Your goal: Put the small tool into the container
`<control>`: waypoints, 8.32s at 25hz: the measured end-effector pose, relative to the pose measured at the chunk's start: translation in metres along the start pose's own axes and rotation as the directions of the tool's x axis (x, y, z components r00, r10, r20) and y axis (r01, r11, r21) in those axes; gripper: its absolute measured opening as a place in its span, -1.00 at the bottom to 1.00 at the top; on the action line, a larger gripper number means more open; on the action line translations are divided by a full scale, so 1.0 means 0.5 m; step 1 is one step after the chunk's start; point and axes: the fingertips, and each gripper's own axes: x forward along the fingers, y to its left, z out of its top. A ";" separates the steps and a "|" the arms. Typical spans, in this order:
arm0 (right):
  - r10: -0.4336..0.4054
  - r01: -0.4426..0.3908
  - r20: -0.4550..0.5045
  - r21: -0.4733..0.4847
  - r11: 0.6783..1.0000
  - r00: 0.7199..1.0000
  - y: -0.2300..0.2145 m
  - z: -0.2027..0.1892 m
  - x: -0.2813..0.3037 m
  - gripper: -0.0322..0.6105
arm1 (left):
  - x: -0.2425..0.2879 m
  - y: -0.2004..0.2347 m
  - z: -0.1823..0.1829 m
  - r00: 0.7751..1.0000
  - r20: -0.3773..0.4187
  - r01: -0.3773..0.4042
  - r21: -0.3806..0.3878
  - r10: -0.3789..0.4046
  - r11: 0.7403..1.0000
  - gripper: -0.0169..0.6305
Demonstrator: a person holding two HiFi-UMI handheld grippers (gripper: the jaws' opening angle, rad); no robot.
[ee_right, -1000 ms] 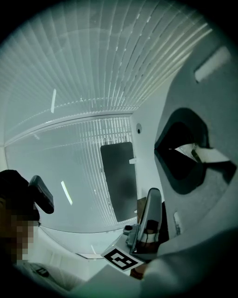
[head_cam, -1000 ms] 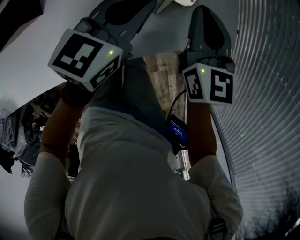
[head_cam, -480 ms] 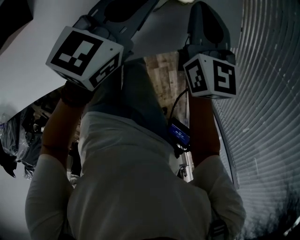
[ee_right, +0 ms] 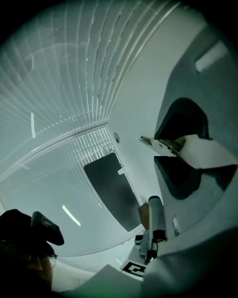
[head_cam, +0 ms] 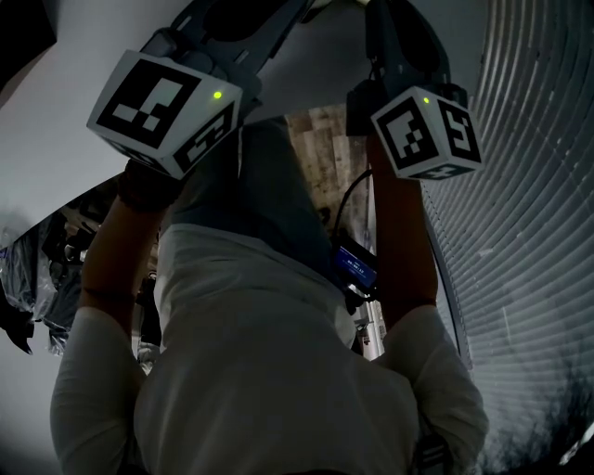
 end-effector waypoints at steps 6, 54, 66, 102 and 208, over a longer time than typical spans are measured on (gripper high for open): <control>0.049 -0.048 -0.001 0.172 0.984 0.999 -0.003 -0.017 0.022 -0.58 | -0.007 0.009 -0.011 1.000 -0.030 -0.010 -0.012 0.009 1.000 -0.94; 0.257 -0.237 -0.004 0.371 0.898 0.966 0.125 0.003 0.030 -0.85 | -0.157 0.049 0.027 0.983 0.112 -0.139 -0.043 0.143 0.989 -0.94; 0.392 -0.368 -0.030 0.282 0.886 0.920 0.270 0.036 0.028 -0.85 | -0.277 0.087 0.039 0.953 0.177 -0.234 -0.089 0.247 0.968 -0.94; 0.705 -0.718 -0.152 -0.056 0.694 0.693 0.637 0.082 -0.104 -0.85 | -0.577 0.068 0.068 0.822 0.373 -0.398 -0.164 0.430 0.903 -0.94; 0.715 -0.516 -0.297 -0.850 0.103 0.633 0.815 0.110 -0.087 -0.89 | -0.650 0.047 0.121 0.816 0.352 -0.445 -0.122 0.457 0.887 -0.94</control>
